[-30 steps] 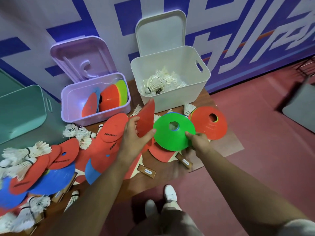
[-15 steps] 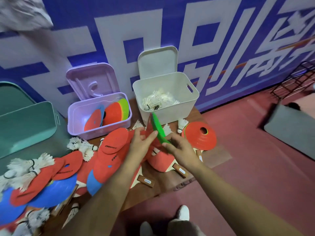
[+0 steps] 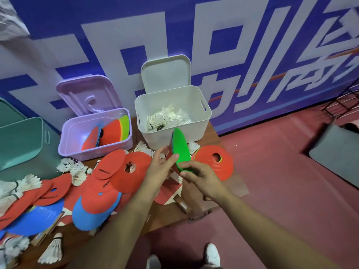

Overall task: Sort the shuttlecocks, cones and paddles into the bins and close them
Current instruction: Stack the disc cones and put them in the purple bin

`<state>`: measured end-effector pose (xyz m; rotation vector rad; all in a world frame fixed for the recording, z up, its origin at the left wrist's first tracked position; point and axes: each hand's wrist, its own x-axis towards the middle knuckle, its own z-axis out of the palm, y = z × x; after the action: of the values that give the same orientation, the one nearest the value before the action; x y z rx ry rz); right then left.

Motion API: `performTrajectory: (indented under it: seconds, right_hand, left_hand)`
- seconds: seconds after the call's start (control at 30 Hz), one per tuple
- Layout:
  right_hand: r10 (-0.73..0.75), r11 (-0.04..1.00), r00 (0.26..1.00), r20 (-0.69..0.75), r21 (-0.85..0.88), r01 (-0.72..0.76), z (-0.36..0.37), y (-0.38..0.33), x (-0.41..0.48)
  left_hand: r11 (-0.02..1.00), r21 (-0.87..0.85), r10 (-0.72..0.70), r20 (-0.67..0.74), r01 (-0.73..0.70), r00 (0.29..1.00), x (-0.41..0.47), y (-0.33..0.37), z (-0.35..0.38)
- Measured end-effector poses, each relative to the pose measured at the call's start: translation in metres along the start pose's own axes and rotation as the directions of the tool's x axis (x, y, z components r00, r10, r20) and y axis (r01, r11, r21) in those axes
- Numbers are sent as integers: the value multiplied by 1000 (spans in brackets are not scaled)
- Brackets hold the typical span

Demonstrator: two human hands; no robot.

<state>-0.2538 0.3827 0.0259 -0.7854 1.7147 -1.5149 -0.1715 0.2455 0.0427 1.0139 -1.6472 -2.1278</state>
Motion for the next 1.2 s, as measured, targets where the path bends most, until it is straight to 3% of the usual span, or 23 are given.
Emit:
performTrajectory:
  seconds: [0.1, 0.2, 0.33, 0.47, 0.63, 0.87, 0.97, 1.1, 1.2]
  right_hand:
    - [82, 997, 996, 25, -10, -82, -43, 11, -2]
    - [225, 972, 964, -140, -38, -233, -93, 39, 4]
    - [393, 835, 807, -442, -197, -514, -160, 94, 13]
    - [509, 722, 714, -481, -213, -658, -183, 122, 27]
    - [544, 705, 687, -481, -182, -685, -180, 145, 59]
    - [617, 608, 631, -470, -224, -762, -165, 170, 83]
    - [600, 662, 654, -461, -172, -729, -169, 188, 80]
    - [489, 778, 690, -534, -93, -622, -175, 153, 65]
    - [402, 886, 767, -499, 1, -464, -176, 125, 61]
  left_hand:
    - [990, 126, 65, -55, -58, 996, 13, -7, 33]
    - [957, 271, 138, -100, -106, 985, 22, -15, 54]
    - [902, 407, 220, -138, -147, 966, 27, -24, 73]
    - [879, 462, 207, -158, -113, 966, 37, -35, 83]
    - [860, 505, 185, -187, -67, 965, 47, -46, 92]
    - [914, 405, 121, -250, -10, 961, 52, -60, 89]
    - [916, 402, 100, -246, 8, 964, 50, -65, 83]
    - [911, 412, 81, -249, 30, 965, 48, -66, 79]
    - [916, 400, 74, -234, 27, 969, 46, -62, 84]
